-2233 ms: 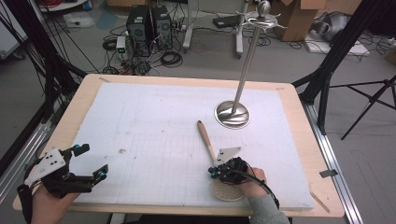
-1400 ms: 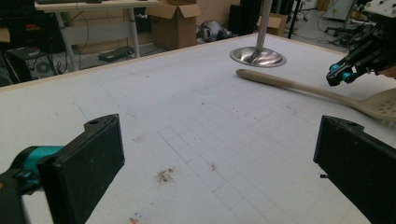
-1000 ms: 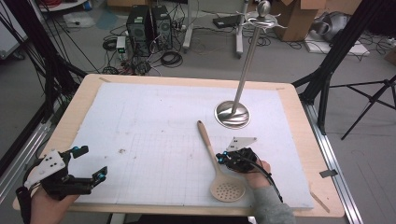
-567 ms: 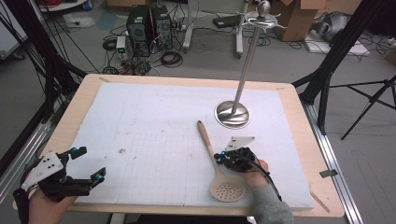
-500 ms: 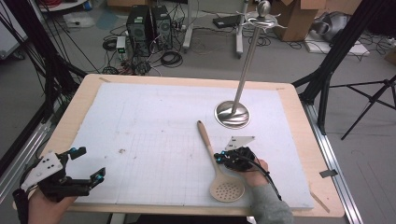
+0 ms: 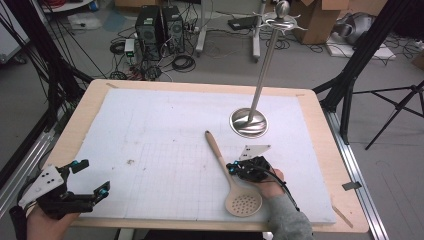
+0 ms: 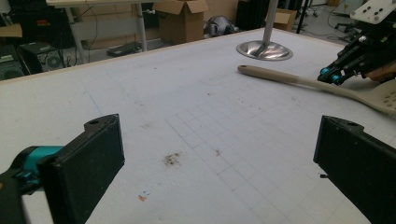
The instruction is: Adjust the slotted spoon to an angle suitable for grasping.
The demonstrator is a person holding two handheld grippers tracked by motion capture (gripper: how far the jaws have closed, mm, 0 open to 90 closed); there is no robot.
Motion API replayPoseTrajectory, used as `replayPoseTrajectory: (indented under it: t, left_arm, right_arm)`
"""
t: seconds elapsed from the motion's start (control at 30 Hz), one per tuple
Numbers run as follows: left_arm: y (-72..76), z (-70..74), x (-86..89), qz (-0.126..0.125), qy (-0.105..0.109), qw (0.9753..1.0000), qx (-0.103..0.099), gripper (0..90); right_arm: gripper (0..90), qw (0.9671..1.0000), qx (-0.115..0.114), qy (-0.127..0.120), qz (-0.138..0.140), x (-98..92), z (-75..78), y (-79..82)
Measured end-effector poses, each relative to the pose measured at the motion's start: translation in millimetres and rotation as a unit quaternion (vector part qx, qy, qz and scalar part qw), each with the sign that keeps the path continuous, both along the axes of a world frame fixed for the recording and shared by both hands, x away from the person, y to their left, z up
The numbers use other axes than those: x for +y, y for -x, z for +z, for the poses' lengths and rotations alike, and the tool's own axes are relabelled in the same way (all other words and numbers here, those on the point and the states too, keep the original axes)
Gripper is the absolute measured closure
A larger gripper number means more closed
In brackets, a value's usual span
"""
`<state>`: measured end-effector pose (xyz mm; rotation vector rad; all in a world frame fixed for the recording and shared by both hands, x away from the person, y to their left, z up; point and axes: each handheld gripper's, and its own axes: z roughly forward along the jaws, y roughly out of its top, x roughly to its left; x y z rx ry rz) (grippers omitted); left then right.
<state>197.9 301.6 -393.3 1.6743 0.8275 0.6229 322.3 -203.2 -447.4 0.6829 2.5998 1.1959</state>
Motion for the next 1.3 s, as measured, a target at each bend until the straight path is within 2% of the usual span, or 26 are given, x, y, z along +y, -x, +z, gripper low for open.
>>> replayPoseTrajectory:
  t: [0.4,0.7,0.87,1.0,1.3]
  left_arm:
    - [0.6,0.2,0.6,0.001,-0.001,1.0,0.0,2.1]
    - [2.0,0.1,2.3,0.005,0.0,1.0,0.0,2.1]
    - [3.5,-0.1,4.1,0.007,-0.001,1.0,0.0,2.1]
    - [4.9,-0.1,4.7,0.009,0.0,1.0,0.001,2.1]
    - [7.8,0.2,8.8,0.014,0.001,0.9999,0.0,2.1]
  right_arm:
    - [90.0,0.9998,-0.013,0.002,0.016,3.5,-0.6,-0.8]
    - [90.0,0.9993,-0.013,0.01,0.032,9.9,1.2,-4.9]
    - [90.0,0.9988,-0.011,0.004,0.046,13.2,0.7,-7.0]
    - [90.0,0.998,-0.018,0.017,0.059,14.6,2.4,-8.7]
    - [90.0,0.9987,-0.02,0.028,0.037,14.0,7.2,-10.9]
